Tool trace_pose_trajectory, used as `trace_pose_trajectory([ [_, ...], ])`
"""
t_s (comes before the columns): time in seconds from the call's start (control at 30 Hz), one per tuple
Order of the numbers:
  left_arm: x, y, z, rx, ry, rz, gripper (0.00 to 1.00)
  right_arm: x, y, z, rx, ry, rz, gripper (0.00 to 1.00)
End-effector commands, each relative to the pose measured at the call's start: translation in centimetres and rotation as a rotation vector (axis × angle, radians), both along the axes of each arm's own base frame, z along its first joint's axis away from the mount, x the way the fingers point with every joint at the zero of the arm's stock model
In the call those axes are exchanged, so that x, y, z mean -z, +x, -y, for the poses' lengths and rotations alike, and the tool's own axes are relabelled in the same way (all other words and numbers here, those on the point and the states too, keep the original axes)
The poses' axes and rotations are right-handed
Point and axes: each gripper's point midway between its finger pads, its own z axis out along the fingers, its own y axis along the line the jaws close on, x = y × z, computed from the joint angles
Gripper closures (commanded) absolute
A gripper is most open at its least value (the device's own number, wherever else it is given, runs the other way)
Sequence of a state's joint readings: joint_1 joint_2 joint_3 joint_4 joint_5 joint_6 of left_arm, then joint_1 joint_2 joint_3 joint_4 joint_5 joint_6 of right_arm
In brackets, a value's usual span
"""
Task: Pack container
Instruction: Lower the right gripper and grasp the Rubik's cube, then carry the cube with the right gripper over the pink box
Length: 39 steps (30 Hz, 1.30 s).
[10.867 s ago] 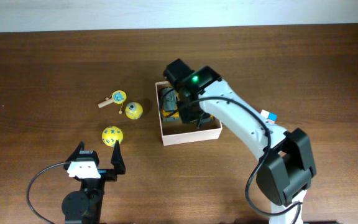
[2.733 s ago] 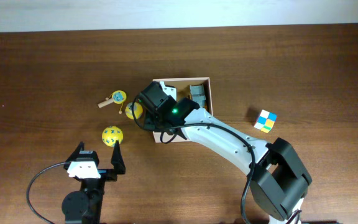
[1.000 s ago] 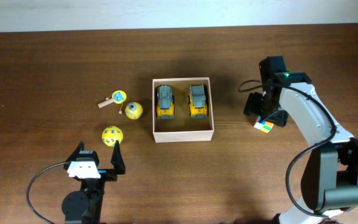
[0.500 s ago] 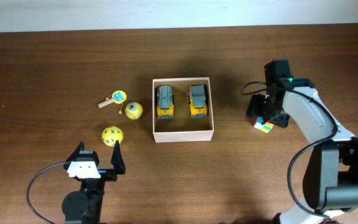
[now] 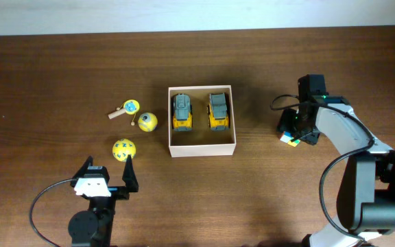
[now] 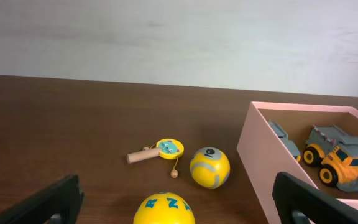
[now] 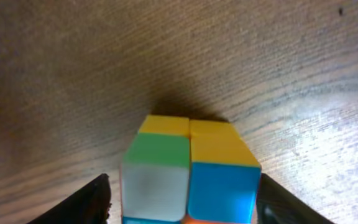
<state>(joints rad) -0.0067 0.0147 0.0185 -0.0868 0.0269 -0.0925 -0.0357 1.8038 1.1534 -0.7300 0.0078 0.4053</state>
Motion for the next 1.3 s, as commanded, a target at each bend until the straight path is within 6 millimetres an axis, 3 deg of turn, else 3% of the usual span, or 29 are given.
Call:
trace_pose_trajectory([
  [0.0, 0.1, 0.0, 0.1, 0.008, 0.018, 0.003, 0.01, 0.4, -0.1, 0.1, -0.005, 0.007, -0.003, 0.40],
  [0.1, 0.1, 0.0, 0.1, 0.008, 0.018, 0.003, 0.01, 0.3, 0.0, 0.0, -0.006, 0.006, -0.001, 0.52],
  [0.2, 0.1, 0.0, 0.1, 0.008, 0.018, 0.003, 0.01, 0.4, -0.1, 0.0, -0.006, 0.006, -0.002, 0.57],
  [0.57, 0.1, 0.0, 0.1, 0.008, 0.018, 0.003, 0.01, 0.3, 0.0, 0.0, -0.010, 0.006, -0.001, 0.60],
  [0.77, 0.1, 0.0, 0.1, 0.008, 0.018, 0.003, 0.01, -0.7, 0.8, -1.1, -0.045, 0.068, 0.020, 0.61],
  [1.0, 0.1, 0.0, 0.1, 0.008, 0.018, 0.003, 0.01, -4.2, 2.6, -2.1, -0.104, 0.118, 0.058, 0.62],
  [1.27, 0.1, 0.0, 0.1, 0.008, 0.018, 0.003, 0.01, -10.9, 5.1, -4.3, -0.251, 0.208, 0.165, 0.61],
])
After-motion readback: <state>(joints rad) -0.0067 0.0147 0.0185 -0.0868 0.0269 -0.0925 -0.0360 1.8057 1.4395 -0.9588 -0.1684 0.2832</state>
